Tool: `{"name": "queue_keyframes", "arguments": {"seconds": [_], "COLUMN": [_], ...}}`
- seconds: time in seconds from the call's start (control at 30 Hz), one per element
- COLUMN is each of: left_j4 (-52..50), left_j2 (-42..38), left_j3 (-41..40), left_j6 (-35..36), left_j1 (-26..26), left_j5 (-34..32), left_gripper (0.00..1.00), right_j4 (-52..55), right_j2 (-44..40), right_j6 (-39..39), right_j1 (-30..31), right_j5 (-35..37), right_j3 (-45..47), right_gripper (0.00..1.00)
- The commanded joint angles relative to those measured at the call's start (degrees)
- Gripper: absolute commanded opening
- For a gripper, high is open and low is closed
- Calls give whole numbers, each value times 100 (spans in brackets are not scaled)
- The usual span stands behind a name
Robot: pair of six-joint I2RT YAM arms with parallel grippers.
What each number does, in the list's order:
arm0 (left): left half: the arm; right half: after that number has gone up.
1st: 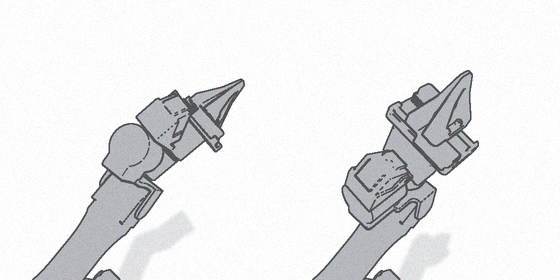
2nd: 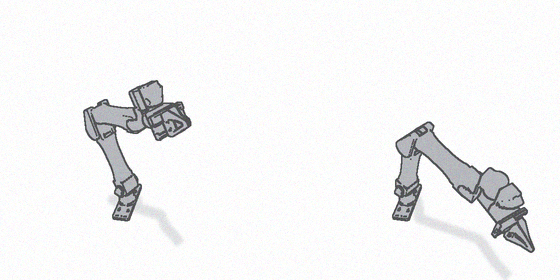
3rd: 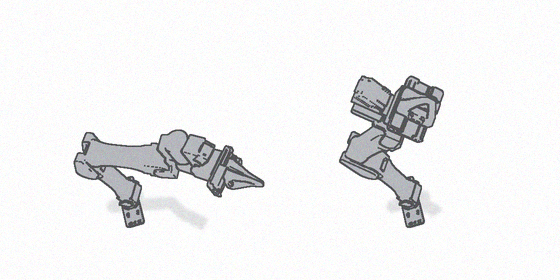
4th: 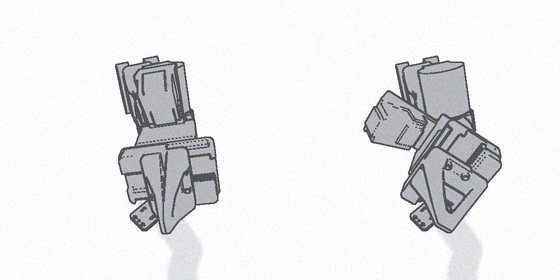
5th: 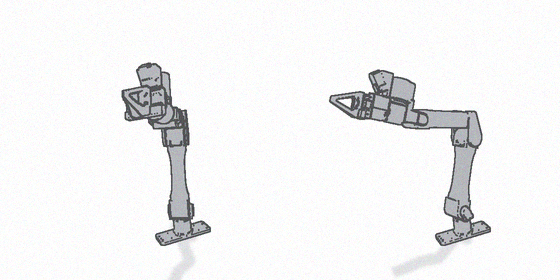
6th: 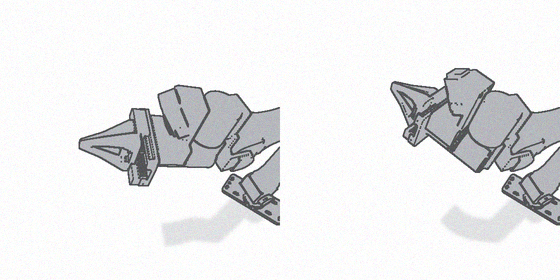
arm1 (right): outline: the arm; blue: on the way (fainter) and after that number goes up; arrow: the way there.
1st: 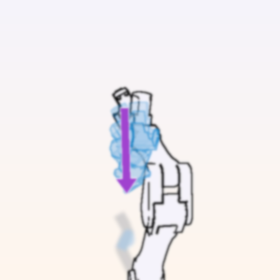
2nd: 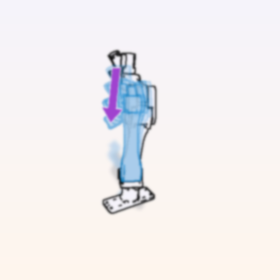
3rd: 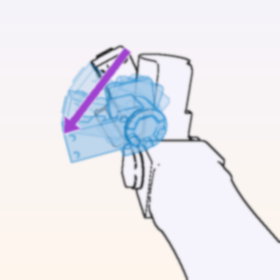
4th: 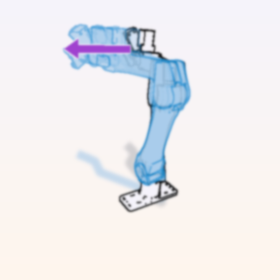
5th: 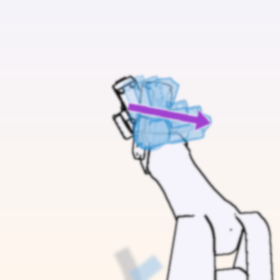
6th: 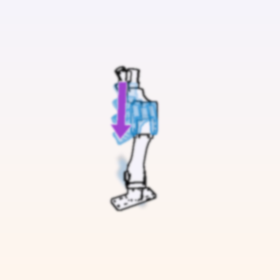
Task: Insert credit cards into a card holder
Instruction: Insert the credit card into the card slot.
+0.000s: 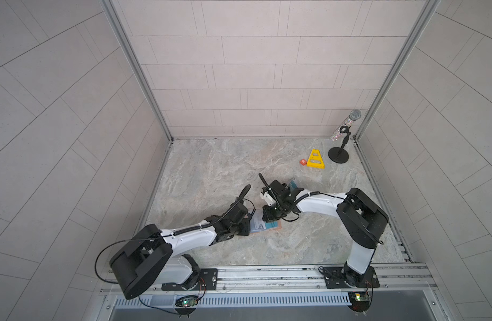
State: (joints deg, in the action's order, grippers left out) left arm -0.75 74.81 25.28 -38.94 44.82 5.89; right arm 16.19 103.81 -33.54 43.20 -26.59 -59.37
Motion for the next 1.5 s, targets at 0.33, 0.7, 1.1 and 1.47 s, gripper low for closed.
{"name": "queue_keyframes", "arguments": {"seconds": [0.33, 0.7, 1.1, 1.47], "left_j4": [-434, -647, -742, -664], "left_j2": [245, 209, 52, 280], "left_j3": [-67, -32, -23, -5], "left_j6": [73, 63, 97, 88], "left_j1": [16, 24, 19, 29], "left_j5": [-281, -521, -580, -541], "left_gripper": [20, 20, 20, 20], "right_j4": [-440, 623, 703, 609], "right_j2": [-202, -628, -78, 177], "right_j6": [-285, 20, 84, 49], "right_j1": [22, 29, 140, 206], "right_j5": [-274, 834, 751, 667], "right_j3": [306, 81, -190, -202], "right_gripper": [1, 9, 9, 7]}}
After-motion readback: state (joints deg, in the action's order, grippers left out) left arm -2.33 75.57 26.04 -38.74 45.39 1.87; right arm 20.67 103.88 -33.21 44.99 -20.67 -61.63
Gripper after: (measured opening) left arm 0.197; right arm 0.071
